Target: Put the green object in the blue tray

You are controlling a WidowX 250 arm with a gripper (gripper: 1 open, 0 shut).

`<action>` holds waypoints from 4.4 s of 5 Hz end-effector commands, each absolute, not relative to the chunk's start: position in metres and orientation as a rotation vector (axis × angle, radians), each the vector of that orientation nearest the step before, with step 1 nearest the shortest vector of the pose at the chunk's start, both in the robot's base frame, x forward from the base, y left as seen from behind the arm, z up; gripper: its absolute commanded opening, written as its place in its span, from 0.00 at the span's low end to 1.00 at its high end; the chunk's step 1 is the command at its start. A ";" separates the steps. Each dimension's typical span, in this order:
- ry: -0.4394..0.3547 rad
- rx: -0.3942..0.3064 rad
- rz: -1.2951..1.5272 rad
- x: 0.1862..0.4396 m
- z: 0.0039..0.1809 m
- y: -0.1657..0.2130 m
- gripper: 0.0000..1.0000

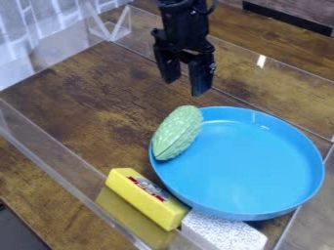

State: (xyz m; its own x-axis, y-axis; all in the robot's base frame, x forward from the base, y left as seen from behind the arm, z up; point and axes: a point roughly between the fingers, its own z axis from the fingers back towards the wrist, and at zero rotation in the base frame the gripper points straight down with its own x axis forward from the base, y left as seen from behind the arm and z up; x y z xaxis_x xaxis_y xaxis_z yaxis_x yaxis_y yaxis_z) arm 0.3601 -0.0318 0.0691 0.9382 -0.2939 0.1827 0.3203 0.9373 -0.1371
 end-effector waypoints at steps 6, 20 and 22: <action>-0.239 -0.156 -0.504 0.346 0.096 -0.013 1.00; -0.164 0.004 -0.250 0.359 0.075 0.050 1.00; -0.185 0.009 -0.275 0.368 0.077 0.054 1.00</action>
